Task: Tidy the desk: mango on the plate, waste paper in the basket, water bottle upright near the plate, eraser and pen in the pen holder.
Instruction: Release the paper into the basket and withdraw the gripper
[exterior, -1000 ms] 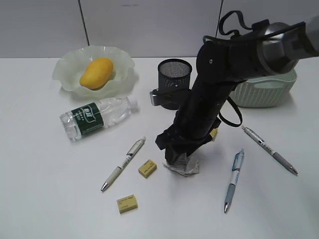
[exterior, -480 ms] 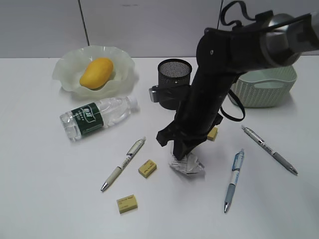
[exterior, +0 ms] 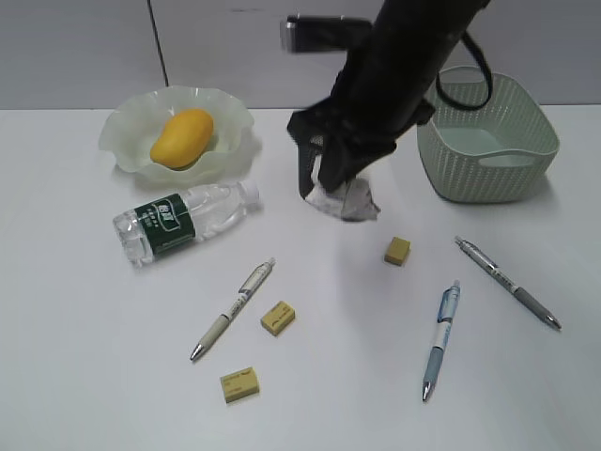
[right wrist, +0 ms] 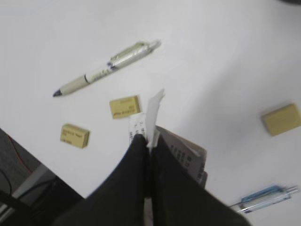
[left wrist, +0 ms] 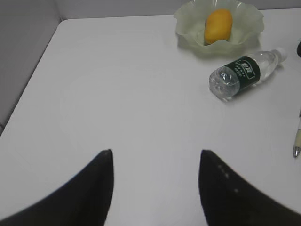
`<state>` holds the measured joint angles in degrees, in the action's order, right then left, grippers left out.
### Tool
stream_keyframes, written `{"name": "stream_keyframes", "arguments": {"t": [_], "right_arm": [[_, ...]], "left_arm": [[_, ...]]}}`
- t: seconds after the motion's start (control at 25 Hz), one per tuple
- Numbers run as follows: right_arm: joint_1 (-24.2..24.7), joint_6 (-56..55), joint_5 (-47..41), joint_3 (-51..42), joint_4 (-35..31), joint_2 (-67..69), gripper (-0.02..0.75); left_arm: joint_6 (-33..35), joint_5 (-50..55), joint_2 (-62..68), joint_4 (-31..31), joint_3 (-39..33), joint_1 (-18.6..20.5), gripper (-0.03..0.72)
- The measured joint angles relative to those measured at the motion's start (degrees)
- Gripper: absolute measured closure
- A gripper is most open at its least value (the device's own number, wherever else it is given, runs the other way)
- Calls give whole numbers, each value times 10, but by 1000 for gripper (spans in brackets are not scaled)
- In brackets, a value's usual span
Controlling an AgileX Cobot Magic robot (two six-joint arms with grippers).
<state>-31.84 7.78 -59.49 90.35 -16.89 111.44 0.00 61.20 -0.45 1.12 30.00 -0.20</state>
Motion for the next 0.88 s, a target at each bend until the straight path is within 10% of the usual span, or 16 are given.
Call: {"name": "stream_keyframes", "arguments": {"t": [0.6,0.88], "right_arm": [[212,-78,69,130,120,5,724],[236,-78,89,130,137,45,717]], "left_arm": [[0,0,0,0,0,0,275],[0,0,0,0,0,0,277]]}}
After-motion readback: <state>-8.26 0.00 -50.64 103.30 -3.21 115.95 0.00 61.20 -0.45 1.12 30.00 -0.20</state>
